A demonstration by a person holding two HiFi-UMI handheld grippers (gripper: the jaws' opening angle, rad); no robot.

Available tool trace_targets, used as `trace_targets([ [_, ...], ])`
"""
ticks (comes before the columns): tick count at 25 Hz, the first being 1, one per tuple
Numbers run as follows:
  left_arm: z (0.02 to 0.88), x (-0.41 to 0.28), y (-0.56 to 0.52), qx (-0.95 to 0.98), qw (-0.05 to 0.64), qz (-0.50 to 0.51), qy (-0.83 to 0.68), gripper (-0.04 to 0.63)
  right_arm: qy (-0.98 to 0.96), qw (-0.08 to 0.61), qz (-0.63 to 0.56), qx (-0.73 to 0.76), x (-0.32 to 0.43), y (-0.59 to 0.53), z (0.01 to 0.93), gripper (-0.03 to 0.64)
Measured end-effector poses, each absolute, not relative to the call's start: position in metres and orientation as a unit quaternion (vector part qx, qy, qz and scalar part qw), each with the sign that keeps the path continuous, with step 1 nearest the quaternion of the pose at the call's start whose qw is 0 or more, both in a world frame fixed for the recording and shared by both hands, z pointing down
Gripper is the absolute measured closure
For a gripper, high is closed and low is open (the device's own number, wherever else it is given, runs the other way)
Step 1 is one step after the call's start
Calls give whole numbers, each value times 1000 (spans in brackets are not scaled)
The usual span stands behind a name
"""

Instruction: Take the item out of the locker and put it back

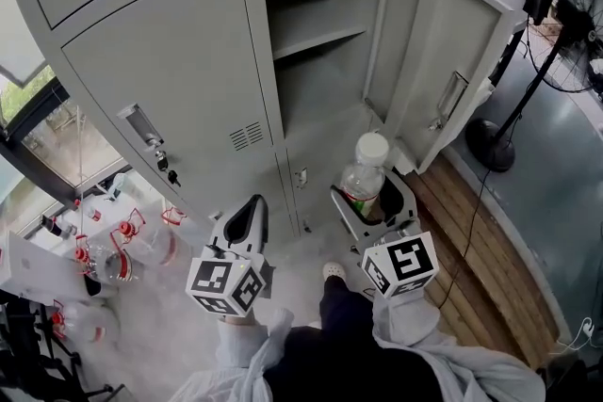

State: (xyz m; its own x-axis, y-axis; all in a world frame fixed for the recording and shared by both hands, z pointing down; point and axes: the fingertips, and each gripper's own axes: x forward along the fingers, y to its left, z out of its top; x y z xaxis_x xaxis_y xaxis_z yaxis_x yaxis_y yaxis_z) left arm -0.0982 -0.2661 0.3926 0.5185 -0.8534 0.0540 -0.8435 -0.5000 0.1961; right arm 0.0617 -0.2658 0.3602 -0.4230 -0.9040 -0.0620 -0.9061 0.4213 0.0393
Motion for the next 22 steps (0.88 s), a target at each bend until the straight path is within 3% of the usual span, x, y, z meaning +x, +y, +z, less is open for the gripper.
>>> trace_targets([
  [11,398,-92,-270,862,100,-18,-497,586,851,27,12,-525,61,-285,368,305],
  [22,397,-95,-307,846,102,-24,-522,586,864,-4,37,-503,56,-387,361,305],
])
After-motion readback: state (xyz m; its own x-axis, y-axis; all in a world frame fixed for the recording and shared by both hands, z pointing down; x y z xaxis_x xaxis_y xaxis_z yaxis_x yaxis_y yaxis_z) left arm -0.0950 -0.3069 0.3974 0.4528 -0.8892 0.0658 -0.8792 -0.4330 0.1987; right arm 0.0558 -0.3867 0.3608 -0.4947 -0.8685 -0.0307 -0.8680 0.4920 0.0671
